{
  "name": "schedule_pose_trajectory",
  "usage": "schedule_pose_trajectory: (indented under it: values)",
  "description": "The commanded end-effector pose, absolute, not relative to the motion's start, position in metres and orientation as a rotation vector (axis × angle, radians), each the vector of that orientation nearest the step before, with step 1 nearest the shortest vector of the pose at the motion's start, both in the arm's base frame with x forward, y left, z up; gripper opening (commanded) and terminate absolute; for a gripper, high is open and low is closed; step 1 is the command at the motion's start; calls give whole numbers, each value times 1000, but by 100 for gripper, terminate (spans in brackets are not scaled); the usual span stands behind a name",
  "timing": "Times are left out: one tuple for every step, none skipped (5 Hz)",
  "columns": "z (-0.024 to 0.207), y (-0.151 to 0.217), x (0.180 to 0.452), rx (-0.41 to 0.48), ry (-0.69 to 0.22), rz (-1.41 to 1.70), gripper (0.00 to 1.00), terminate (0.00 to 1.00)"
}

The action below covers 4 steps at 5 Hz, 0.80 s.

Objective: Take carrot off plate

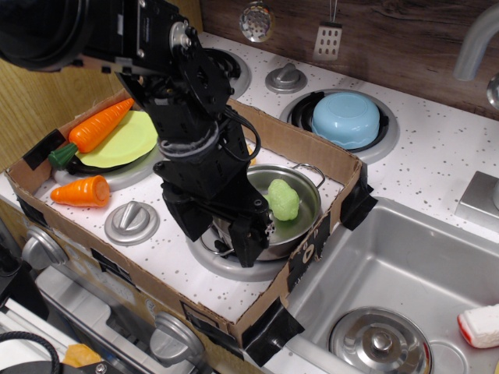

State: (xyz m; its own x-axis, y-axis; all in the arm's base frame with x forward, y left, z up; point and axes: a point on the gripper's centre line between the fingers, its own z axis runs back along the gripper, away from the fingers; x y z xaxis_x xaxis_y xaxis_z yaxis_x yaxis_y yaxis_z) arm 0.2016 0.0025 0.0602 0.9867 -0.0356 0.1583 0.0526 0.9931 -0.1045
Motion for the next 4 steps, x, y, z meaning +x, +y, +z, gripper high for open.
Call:
schedule_pose_trajectory:
  values:
    - [60, 3, 202, -109, -157, -44, 100, 0]
    - [77, 6, 211, -102, -169, -22, 100, 0]
    - [95, 18, 221, -46, -158, -54, 100, 0]
    - [107, 40, 231, -7, -122, -46, 100, 0]
